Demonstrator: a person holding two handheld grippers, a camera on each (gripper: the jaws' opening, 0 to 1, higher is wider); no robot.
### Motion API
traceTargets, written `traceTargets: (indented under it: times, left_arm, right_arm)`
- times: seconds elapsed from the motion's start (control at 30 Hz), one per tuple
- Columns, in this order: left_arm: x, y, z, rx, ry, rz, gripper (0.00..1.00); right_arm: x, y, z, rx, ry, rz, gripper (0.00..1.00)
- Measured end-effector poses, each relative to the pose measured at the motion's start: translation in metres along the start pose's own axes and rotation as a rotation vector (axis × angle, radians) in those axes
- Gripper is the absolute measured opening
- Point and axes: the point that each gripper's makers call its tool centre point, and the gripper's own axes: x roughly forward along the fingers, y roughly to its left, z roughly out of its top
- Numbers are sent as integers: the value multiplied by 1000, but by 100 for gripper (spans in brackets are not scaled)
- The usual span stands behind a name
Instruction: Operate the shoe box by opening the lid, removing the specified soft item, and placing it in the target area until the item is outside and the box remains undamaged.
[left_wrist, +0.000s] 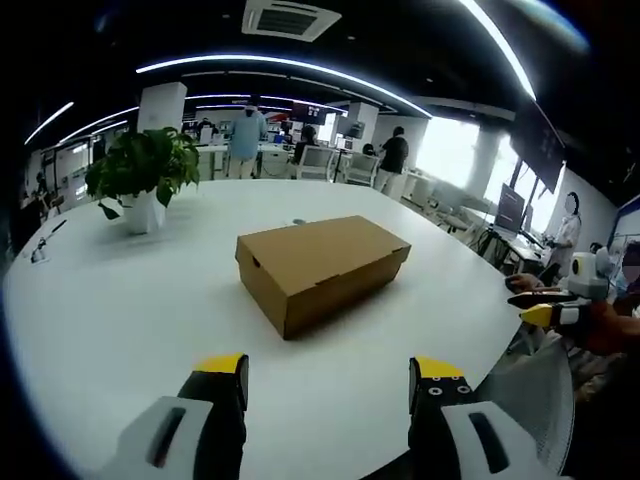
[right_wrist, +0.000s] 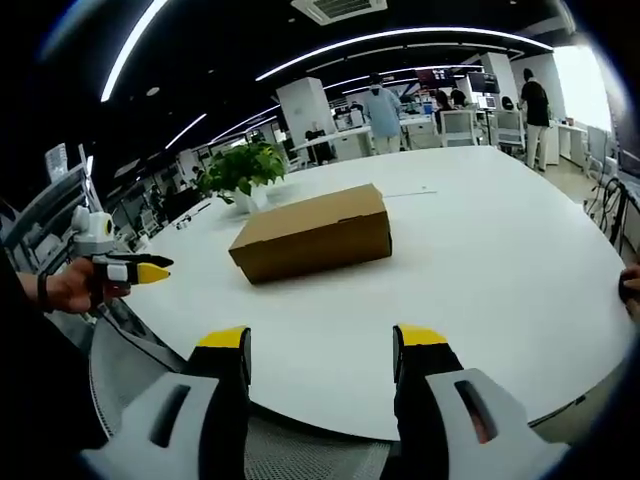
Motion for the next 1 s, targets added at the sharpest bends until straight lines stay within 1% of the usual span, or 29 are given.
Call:
traceTargets:
  times: [0.67,1.0]
  left_arm:
    - [-5,-1,-6,-5,11,-4,66]
    - [-7,-2,-6,-1,6,-4,66]
  right_arm:
    - [-4,0,-5,5,7,-5,53]
    - [-6,1,-7,8,5,-7,53]
